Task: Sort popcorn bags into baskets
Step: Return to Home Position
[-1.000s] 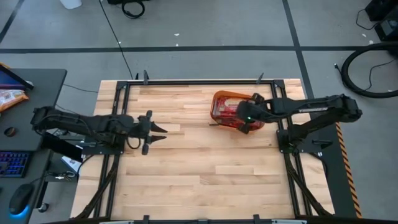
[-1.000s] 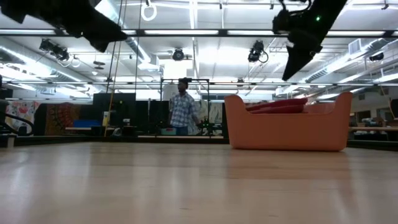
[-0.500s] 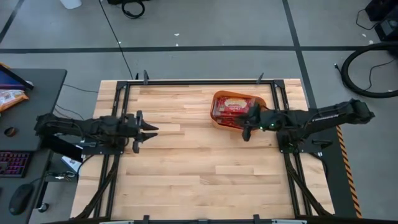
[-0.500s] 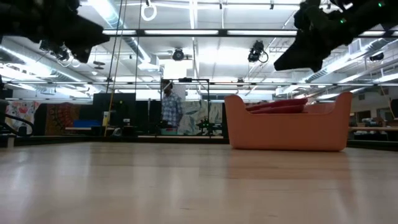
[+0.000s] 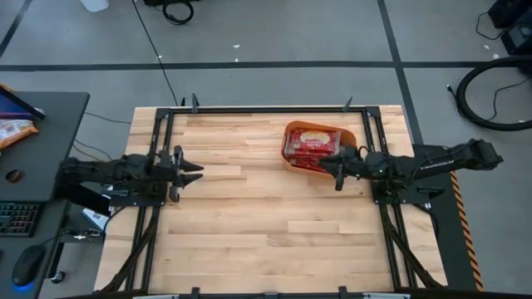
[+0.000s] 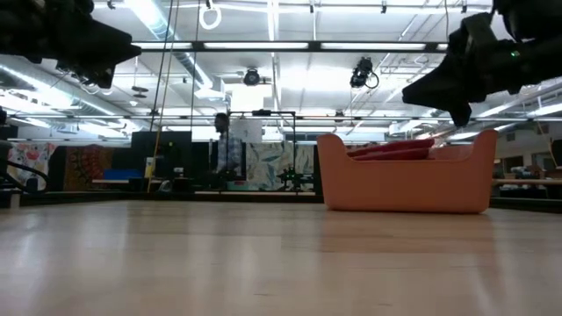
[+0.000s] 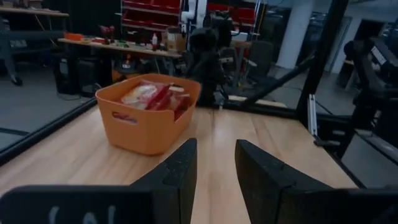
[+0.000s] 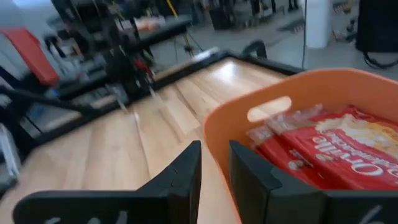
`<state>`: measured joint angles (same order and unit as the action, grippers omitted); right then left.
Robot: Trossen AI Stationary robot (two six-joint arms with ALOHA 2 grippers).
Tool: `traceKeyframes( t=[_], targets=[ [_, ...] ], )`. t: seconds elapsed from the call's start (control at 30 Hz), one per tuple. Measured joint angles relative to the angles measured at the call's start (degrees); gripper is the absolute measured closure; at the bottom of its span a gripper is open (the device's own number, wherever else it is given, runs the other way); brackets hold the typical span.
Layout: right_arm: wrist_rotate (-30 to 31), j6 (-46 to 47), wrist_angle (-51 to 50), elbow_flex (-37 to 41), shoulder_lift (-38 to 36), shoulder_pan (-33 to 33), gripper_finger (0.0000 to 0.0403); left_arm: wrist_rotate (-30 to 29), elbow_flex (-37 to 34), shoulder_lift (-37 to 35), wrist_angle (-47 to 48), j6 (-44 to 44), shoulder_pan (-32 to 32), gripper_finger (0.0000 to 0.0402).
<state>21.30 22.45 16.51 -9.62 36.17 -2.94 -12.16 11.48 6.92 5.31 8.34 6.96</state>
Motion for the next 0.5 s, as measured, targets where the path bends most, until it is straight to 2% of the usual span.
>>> traceKeyframes(
  t=[0.23,0.5],
  targets=[
    [0.0,-0.3,14.0,8.8,-4.1,0.0,0.0318,-0.1,-4.5,-6.8,0.6,2.1,0.0,0.0288],
    [-2.8,-3.0,14.9,9.3,-4.9,0.0,0.0318,-0.1,-10.4,-6.8,-7.8,2.5,0.0,0.0288]
  ],
)
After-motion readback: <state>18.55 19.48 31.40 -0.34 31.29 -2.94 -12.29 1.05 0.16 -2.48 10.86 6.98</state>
